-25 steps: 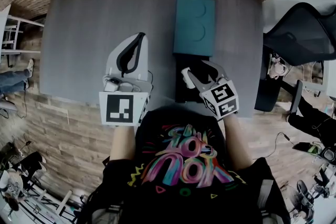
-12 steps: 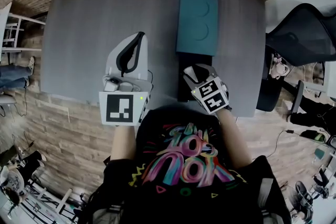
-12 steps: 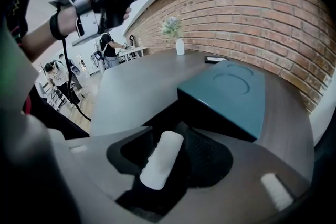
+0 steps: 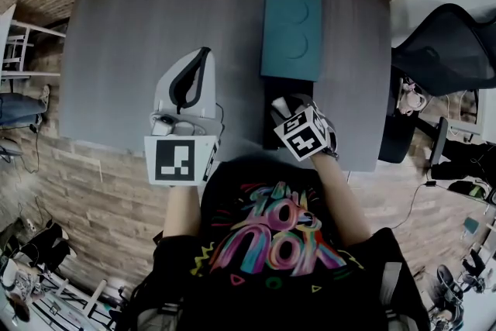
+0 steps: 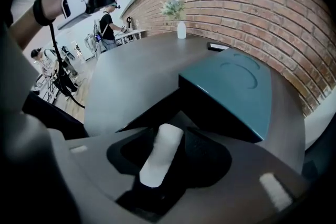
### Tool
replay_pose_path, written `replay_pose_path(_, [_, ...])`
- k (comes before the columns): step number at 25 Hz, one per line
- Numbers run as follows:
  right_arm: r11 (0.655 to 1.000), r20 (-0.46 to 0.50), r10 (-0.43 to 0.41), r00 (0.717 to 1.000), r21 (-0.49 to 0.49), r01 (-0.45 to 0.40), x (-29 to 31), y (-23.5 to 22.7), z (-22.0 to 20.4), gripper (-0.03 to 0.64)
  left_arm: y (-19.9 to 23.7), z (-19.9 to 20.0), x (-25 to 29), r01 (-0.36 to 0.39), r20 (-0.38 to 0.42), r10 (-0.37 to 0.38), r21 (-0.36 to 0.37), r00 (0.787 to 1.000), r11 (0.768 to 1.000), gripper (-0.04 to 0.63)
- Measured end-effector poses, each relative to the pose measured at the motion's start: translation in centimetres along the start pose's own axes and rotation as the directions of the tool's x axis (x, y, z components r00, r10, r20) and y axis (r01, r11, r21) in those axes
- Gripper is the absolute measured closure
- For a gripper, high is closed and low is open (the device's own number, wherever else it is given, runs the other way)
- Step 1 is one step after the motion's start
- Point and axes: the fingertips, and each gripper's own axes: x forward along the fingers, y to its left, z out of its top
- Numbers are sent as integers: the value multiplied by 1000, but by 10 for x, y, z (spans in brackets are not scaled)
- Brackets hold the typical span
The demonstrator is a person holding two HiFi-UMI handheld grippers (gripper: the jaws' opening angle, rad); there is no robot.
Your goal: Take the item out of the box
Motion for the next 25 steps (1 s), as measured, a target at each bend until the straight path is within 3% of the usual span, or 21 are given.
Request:
replay_pose_path(10, [999,-122,-7,992,-51,1,9,2,-9,454,10,0,-5,-12,14,12,2,1000,1000,594])
replay_pose_path(17, [997,-117,-26,993,-77,17,7,1,-8,486,15,1,-8,-20,21,20,-1,1000,1000,594])
replay_pose_path(25, [999,-59,-10,998,-38,8,3,-2,-5,492,13,2,-9,-26,21,26,-9,999,1000,594])
